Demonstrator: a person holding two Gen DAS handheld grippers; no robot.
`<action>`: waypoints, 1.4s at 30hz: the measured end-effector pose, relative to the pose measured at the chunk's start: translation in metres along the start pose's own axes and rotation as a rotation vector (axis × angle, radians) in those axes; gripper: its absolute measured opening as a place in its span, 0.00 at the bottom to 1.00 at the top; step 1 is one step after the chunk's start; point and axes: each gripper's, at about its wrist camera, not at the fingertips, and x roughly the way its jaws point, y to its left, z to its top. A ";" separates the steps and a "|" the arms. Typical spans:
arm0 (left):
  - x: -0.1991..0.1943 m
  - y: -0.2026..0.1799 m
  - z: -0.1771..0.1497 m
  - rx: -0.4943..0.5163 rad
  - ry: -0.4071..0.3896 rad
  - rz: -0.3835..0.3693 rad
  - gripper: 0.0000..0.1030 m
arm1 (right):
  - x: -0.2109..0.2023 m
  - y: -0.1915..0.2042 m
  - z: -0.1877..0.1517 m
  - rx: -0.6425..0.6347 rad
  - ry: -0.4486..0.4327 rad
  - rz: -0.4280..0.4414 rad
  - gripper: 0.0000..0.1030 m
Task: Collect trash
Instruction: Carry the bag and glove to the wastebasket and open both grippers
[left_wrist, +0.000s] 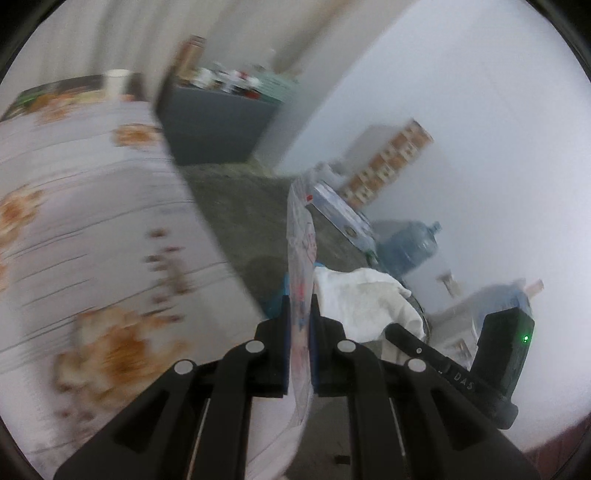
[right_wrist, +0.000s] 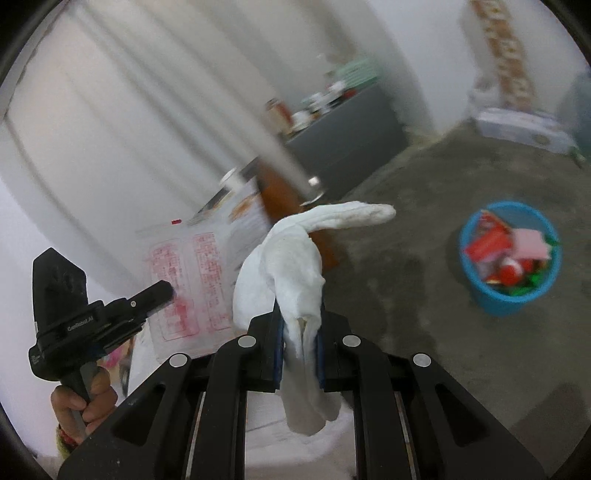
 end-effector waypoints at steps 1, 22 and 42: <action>0.016 -0.014 0.005 0.024 0.024 -0.015 0.07 | -0.006 -0.013 0.002 0.024 -0.015 -0.024 0.12; 0.360 -0.112 0.033 0.293 0.487 0.070 0.08 | 0.047 -0.267 0.049 0.536 0.003 -0.380 0.15; 0.385 -0.091 0.052 0.145 0.521 0.065 0.58 | 0.041 -0.301 0.031 0.625 -0.049 -0.397 0.68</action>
